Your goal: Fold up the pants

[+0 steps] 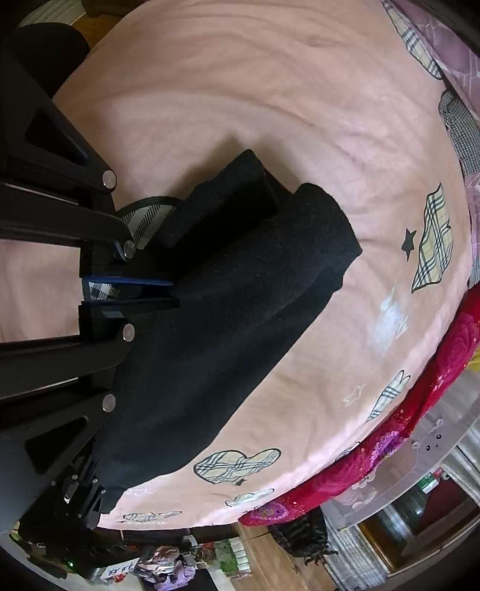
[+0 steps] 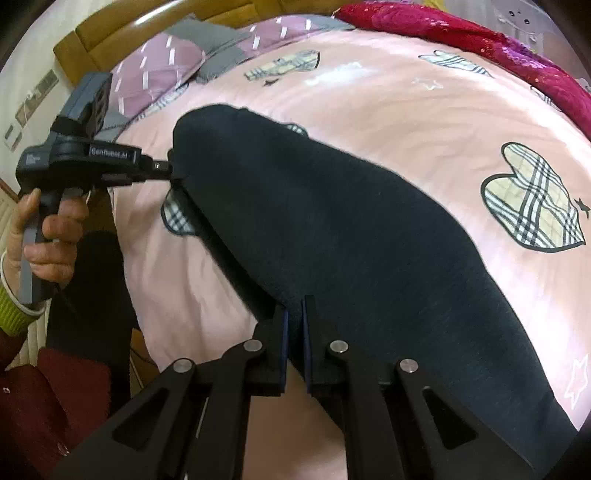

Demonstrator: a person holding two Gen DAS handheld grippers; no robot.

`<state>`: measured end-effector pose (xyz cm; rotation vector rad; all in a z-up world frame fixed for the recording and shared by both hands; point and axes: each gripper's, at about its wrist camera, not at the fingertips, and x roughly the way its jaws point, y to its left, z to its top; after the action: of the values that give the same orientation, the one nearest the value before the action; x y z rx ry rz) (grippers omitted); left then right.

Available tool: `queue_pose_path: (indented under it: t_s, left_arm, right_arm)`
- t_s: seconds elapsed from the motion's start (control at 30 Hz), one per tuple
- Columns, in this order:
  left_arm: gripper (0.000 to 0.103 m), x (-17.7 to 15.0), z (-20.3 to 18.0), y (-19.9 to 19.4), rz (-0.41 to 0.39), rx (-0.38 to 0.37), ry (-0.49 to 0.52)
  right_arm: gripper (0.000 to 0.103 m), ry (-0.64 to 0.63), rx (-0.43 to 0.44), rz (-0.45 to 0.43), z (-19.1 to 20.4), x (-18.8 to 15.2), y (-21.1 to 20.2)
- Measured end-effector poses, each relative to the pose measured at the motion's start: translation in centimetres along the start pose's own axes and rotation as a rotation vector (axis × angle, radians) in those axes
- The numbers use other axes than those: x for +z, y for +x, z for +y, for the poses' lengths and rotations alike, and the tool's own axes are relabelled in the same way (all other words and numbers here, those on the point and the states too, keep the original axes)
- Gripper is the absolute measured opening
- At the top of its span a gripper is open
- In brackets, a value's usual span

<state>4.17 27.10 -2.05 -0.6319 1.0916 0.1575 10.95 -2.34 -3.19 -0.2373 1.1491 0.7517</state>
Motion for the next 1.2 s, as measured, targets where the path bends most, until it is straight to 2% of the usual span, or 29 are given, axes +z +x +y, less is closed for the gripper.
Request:
queue_pose_path:
  t_s: [0.27,0.43,0.47,0.53,0.57,0.6,0.67,0.77,0.97,1.2]
  left_arm:
    - [0.001,-1.7,0.9,0.2,0.015,0.013,0.018]
    - [0.003,-2.2,1.9,-0.1,0.027,0.008,0.006]
    - [0.009,-2.3,2.0,-0.5,0.024,0.015,0.001]
    - [0.031,-2.1,2.6,-1.2,0.028,0.013,-0.032]
    - [0.048,-1.9,3.0,-1.5,0.023,0.001,-0.051]
    - [0.059,-1.7,3.3,-1.9,0.013,-0.001,-0.073]
    - [0.061,-1.1,3.9,-2.5,0.004,0.005,-0.11]
    - [0.076,-0.1,4.8,-2.1,0.041,0.002,-0.195]
    - [0.077,2.3,5.9,0.0,0.106,-0.001,-0.346]
    - [0.077,4.1,6.1,1.4,0.106,0.048,-0.4]
  right_arm:
    - [0.008,-0.055,-0.038,0.051,0.8,-0.5,0.7]
    - [0.009,-0.034,-0.032,0.06,0.3,-0.4,0.4]
    - [0.011,-0.024,-0.03,0.055,0.3,-0.4,0.2]
    - [0.022,0.013,-0.004,0.04,0.3,-0.3,-0.3]
    - [0.037,0.036,0.024,0.027,0.1,-0.2,-0.7]
    - [0.048,0.058,0.055,0.009,0.0,-0.2,-1.2]
    - [0.05,0.086,0.097,-0.025,-0.1,0.0,-2.1]
    - [0.05,0.136,0.153,-0.07,-0.6,0.3,-3.1]
    - [0.05,0.271,0.149,-0.156,-3.6,1.5,-3.9]
    - [0.05,0.397,0.109,-0.208,-8.1,4.1,-3.4]
